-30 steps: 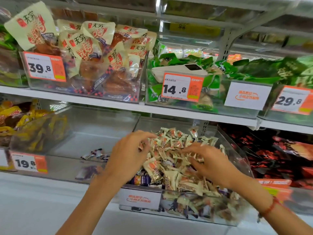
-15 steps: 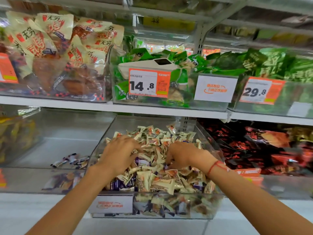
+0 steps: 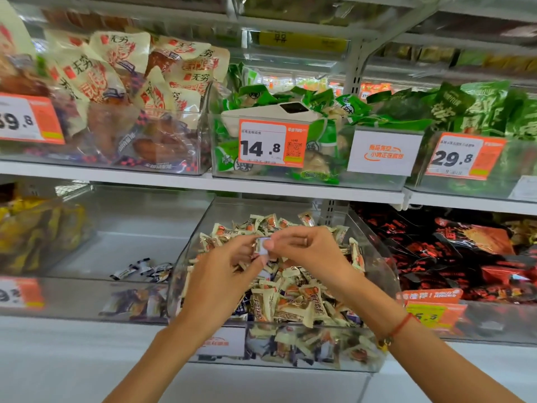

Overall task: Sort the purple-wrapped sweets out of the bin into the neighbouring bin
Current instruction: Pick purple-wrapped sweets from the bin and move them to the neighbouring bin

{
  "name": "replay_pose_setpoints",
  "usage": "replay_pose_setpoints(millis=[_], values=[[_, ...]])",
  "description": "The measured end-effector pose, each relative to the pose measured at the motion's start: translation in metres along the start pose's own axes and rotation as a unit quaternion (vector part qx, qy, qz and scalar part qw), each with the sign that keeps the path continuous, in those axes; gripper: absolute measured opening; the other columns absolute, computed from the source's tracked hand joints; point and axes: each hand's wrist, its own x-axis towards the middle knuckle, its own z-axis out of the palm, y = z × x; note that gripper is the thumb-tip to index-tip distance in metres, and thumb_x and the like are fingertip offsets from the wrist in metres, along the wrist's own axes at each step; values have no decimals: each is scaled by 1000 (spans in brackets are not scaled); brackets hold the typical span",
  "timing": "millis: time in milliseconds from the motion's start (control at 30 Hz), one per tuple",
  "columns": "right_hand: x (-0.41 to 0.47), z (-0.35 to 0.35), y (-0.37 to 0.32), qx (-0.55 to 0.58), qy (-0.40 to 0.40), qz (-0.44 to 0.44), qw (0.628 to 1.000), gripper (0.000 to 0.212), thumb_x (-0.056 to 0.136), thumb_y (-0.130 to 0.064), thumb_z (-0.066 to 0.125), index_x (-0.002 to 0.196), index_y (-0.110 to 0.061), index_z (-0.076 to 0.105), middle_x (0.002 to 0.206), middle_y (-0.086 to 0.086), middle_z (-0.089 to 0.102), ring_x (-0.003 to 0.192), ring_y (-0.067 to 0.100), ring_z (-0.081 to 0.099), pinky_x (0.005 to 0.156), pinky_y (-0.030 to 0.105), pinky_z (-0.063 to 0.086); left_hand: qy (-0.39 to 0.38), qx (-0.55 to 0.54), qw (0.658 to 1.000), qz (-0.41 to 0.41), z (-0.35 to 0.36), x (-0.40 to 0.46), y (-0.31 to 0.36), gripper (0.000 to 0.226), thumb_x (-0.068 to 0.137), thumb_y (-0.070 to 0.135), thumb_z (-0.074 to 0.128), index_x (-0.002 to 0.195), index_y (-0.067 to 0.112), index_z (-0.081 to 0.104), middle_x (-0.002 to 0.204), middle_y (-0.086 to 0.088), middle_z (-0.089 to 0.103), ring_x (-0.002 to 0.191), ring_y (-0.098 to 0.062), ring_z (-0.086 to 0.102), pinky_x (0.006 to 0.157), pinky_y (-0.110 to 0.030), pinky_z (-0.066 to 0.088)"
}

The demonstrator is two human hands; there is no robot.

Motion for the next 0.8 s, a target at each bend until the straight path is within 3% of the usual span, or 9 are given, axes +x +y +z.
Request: replay_pose_setpoints(millis=[67,133,233,333,400,500,633,700,800], values=[[-7,3,2,-36,4,-31,999,17,83,-21,73,99,-17,74,89,-4,75,84,10,70,72,20,56,38,-13,999,-16,-7,-5,1,25,81,36,69,103,45,63,89,26,68,86,10,61,80,-19,52],[-21,-1,14,-164,-35,-76,983,27,86,-35,68,112,-29,67,104,-13,71,95,-1,64,81,20,54,53,-3,998,-36,-16,-8,-3,23,81,35,69,98,47,60,89,25,66,83,10,60,77,-19,51],[-34,-4,41,-373,-206,-110,898,46,91,-62,38,136,-52,37,145,-19,41,132,-5,35,110,25,32,80,29,995,-57,-28,-8,-9,24,81,37,68,105,33,65,90,22,66,83,7,60,76,-24,54],[-21,-10,59,-469,-263,-91,838,51,95,-60,25,145,-55,15,159,-13,13,146,7,8,119,40,11,91,50,993,-58,-30,-8,-7,28,83,35,68,110,29,66,90,23,65,83,7,60,76,-26,54],[-5,-16,57,-493,-268,-70,825,55,94,-60,32,146,-53,15,159,-8,13,146,14,11,119,45,15,90,73,992,-55,-30,-10,-4,27,83,36,68,110,32,65,86,27,61,81,9,59,72,-22,52],[7,-17,54,-511,-243,-99,818,57,89,-59,51,142,-42,37,138,-3,40,123,14,40,99,35,41,74,123,988,-51,-30,-13,0,28,83,41,66,111,38,63,85,24,62,77,2,63,68,-23,53],[11,-18,51,-521,-227,-138,811,52,88,-58,48,129,-26,47,117,-3,52,99,9,52,80,26,45,64,148,986,-41,-29,-15,1,28,85,44,63,112,41,61,80,27,58,70,7,60,61,-12,43],[24,-24,49,-506,-174,-138,834,45,91,-52,49,124,-21,48,102,-9,54,82,1,51,72,17,39,60,150,986,-43,-27,-14,1,28,86,45,62,114,41,61,80,29,56,74,6,60,63,-13,45],[52,-39,52,-545,-36,-122,829,43,96,-47,44,129,-19,46,108,0,56,88,13,54,73,28,44,62,147,986,-42,-25,-10,2,29,87,46,60,116,39,60,84,26,58,74,5,59,62,-13,45]])
